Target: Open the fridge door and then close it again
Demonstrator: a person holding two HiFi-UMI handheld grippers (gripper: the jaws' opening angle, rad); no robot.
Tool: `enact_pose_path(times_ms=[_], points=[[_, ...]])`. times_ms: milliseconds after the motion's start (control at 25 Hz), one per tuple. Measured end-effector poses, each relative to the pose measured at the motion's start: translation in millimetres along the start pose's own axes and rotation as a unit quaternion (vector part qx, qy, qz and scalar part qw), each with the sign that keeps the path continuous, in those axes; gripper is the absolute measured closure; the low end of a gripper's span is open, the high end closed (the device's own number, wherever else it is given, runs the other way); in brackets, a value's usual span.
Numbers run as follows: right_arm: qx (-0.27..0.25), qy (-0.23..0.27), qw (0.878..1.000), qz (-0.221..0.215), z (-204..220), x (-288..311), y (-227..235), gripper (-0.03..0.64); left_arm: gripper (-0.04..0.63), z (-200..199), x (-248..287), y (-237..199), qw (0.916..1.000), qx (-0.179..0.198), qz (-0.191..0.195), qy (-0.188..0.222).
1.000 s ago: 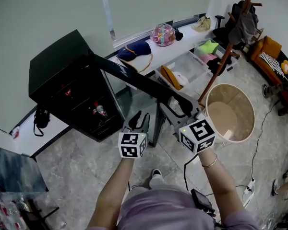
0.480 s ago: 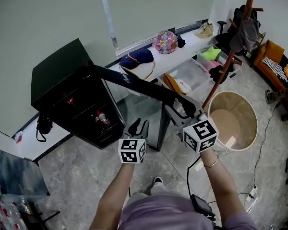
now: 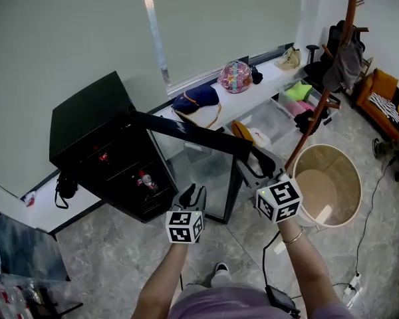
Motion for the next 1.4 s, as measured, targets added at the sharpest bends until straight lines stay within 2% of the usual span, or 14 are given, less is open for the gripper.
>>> enact_pose_path(times_ms=[240,920,1400], points=[[0.009,-0.006,1.0,0.016,9.5,-3.2,2.3,0.43,0.482,-2.7,2.2,0.0,1.0,0.002,0.0,0.003],[0.044,0.003,0.999,0.02,14.9,-26.5,-3.6,0.382,0.488,-5.5,-13.5,4.1,0.9999,-0.002,-0.006,0.016],[0.056,-0.014,0.998,-0.032,4.8,7.1,18.8,0.339,0.491,-5.8,-23.5,-8.4,0.9992,-0.008,-0.036,0.014]])
Point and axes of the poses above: the fingertips, and each gripper's own axes: x forward along the fingers, y to its right, z out of its underside, the point moved 10 cm from there along -x, backward along the fingers, and after that the axes turned 12 degrees about x, right-handed, at the moved point
